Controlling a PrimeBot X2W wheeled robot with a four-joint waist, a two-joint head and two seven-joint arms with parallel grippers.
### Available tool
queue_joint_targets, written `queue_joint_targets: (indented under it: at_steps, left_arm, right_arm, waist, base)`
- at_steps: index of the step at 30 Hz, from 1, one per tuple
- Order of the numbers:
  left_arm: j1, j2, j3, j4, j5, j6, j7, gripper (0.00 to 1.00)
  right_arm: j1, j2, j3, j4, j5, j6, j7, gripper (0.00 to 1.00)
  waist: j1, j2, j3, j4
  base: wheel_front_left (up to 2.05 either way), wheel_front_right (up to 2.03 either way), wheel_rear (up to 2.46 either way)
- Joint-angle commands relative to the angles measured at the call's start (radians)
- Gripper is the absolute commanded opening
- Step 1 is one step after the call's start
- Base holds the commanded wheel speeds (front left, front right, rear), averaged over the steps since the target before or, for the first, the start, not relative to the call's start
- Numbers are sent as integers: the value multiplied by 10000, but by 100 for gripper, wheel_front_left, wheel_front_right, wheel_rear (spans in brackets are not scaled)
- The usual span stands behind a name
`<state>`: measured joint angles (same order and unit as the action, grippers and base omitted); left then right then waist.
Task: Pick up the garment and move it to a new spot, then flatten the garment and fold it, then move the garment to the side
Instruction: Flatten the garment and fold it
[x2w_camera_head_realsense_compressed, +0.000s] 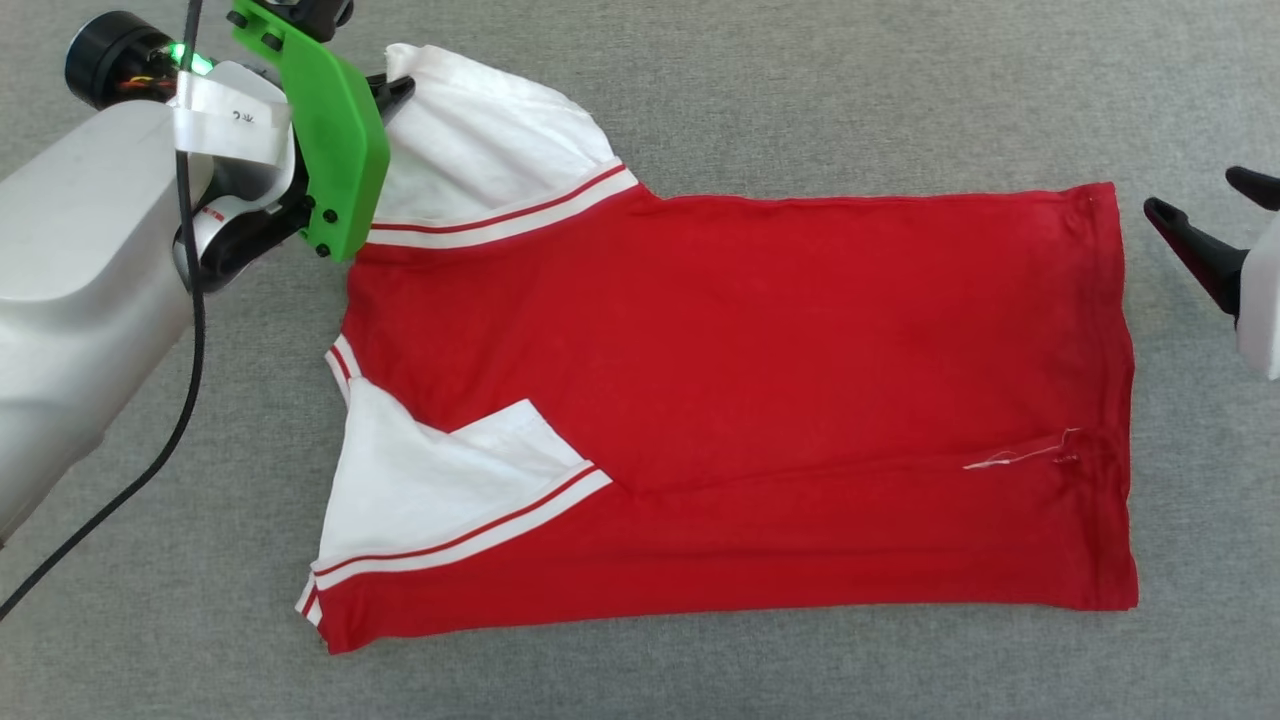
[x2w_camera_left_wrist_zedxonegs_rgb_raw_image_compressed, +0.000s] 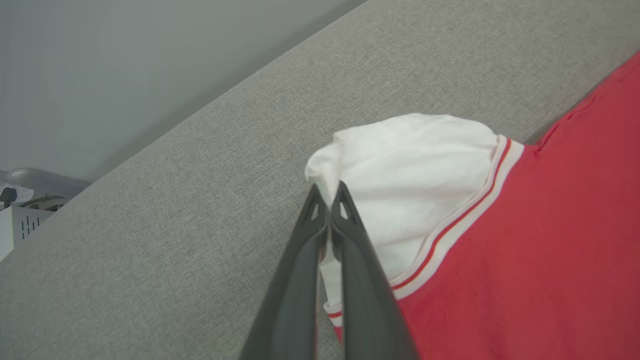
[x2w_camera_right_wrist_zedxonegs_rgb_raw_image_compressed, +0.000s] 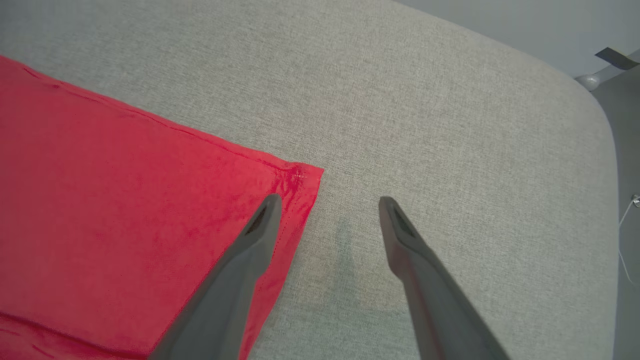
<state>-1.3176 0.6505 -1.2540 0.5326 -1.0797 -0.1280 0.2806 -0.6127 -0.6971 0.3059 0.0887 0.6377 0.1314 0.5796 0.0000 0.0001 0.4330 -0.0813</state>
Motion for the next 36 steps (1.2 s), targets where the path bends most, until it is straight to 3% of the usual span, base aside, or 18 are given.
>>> queue_joint_targets:
  at_steps: [1,6,10,18,24,25,26,36]
  left_arm:
    - [112,-95,-5,-63,190,-26,-104,0]
    - [-21,-242,-32,-242,355,-26,-266,0]
    - [-124,-388,-19,-358,390,-23,-336,0]
    - [-401,-539,9,-358,423,-21,-404,0]
    - [-386,-626,3,-260,370,-22,-490,0]
    - [-372,-617,-1,-239,367,-23,-504,0]
    - [-344,-597,-6,-214,359,-23,-519,0]
    - [249,-352,-44,-180,217,-24,-856,0]
  right_arm:
    - [-342,-137,182,217,339,-7,480,100]
    - [-1295,-331,893,1062,843,-7,1854,100]
    - [-1897,-104,1331,1794,1116,-7,2464,100]
    - [-2386,646,1741,3444,1525,-7,2324,100]
    - [-2007,637,2619,4256,1618,-7,2151,100]
    - [-1997,620,2694,4343,1631,-7,2069,45]
    - [-2005,610,2750,4433,1666,-7,1918,0]
    - [-2081,268,3027,4367,2028,-7,-360,0]
  waist:
    - [0,-1,-55,253]
    - [0,-1,80,484]
    - [0,-1,269,670]
    - [0,-1,722,904]
    - [0,-1,744,929]
    - [0,-1,721,913]
    - [0,-1,680,881]
    - [0,-1,-91,714]
  base:
    - [0,0,0]
    - [0,0,0]
    - [0,0,0]
    - [0,0,0]
    - [0,0,0]
    - [0,0,0]
    - [0,0,0]
    - [0,0,0]
